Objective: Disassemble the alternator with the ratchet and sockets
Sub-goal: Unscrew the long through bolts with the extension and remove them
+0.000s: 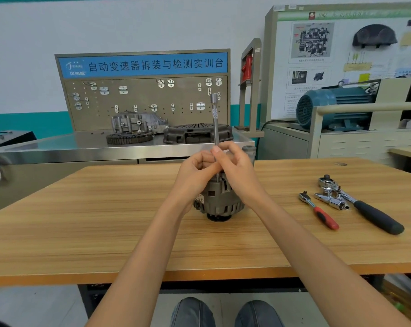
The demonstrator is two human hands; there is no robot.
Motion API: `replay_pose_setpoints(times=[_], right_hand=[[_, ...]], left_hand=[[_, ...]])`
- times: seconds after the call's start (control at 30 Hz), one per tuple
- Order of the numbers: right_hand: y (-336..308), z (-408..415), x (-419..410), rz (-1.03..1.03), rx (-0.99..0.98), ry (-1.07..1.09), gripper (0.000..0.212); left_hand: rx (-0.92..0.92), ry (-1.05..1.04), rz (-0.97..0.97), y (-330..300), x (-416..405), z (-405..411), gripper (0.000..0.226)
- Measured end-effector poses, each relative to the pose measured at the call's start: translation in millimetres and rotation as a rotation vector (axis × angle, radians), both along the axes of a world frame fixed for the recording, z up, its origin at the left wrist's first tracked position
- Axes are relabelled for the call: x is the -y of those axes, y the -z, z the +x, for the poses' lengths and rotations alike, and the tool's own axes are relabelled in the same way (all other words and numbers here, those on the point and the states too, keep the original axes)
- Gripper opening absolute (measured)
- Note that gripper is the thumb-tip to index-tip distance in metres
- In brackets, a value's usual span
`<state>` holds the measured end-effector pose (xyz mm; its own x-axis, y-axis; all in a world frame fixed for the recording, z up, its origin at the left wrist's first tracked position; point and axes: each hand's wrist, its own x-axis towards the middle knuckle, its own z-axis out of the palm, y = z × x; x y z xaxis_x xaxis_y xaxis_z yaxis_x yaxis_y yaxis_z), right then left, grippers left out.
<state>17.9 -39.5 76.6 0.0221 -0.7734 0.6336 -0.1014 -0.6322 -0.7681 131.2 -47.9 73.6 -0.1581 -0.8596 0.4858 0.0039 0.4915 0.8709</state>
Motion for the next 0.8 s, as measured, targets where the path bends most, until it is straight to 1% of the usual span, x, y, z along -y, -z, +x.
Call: replay_pose_setpoints(times=[0.07, 0.23, 0.37, 0.47, 0.57, 0.63, 0.7, 0.8], right_hand=[[-0.9, -0.5, -0.6, -0.034, -0.006, 0.001, 0.01], [-2.5, -3.9, 0.7, -0.065, -0.02, -0.04, 0.022], [-2.0, -3.3, 1.1, -0.039, -0.005, -0.045, 0.027], [-1.3, -1.8, 1.4, -0.013, 0.013, -0.05, 0.023], [-0.8, -1.4, 1.4, 0.002, 0.022, -0.02, 0.016], [-0.5, -1.5, 1.4, -0.021, 0.024, -0.032, 0.011], [-0.3, -2.3, 1.7, -0.04, 0.013, -0.034, 0.014], [-0.9, -3.7, 2.3, -0.052, 0.003, -0.033, 0.016]], left_hand=[[0.005, -0.003, -0.002, 0.8, -0.6, 0.1, 0.019], [0.015, 0.054, 0.007, 1.1, -2.4, 4.6, 0.021], [-0.005, 0.048, 0.014, -0.4, -2.2, 5.4, 0.01], [-0.008, 0.016, 0.016, -0.7, -1.3, 2.6, 0.006], [0.01, -0.002, 0.015, -0.5, -1.1, 1.0, 0.013], [0.005, -0.003, 0.021, -0.8, -1.7, 0.7, 0.013], [-0.002, -0.001, 0.027, -1.2, -1.9, 0.0, 0.011], [-0.002, -0.008, 0.027, -1.1, -2.3, -0.3, 0.015]])
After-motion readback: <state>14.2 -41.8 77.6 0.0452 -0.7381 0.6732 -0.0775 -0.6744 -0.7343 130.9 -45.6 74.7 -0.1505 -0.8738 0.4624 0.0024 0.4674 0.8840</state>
